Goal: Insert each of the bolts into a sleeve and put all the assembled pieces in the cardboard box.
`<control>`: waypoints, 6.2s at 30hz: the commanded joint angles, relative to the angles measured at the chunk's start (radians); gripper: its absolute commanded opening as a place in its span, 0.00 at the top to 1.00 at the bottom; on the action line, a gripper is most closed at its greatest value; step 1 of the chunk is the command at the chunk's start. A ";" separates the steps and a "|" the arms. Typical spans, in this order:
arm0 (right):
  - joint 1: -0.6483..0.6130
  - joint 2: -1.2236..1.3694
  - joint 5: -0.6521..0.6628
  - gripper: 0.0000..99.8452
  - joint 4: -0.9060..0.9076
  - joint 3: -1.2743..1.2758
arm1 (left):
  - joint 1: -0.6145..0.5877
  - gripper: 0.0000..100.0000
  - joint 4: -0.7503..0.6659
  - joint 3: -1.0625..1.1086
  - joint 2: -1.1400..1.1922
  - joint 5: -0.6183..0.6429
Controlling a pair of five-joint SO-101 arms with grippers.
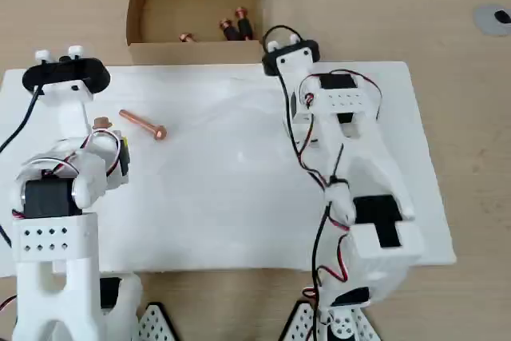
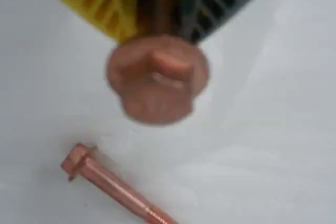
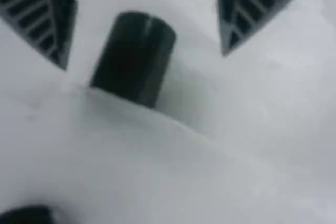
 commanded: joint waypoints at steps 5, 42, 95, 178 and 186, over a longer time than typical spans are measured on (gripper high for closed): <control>0.002 0.061 -0.008 0.77 -0.080 -0.054 | 0.011 0.99 -0.015 -0.008 -0.024 -0.009; 0.004 0.077 -0.006 0.99 0.560 -0.809 | 0.015 0.99 -0.021 -0.081 -0.025 -0.009; -0.533 -1.692 -0.112 0.99 -0.367 0.921 | 0.341 0.99 -0.253 0.135 -0.900 0.120; -0.816 -1.707 -0.207 0.99 -0.947 1.219 | 0.489 0.99 -0.167 -0.120 -0.522 0.091; -0.816 -1.707 -0.207 0.99 -0.947 1.219 | 0.489 0.99 -0.118 -0.126 -0.521 0.091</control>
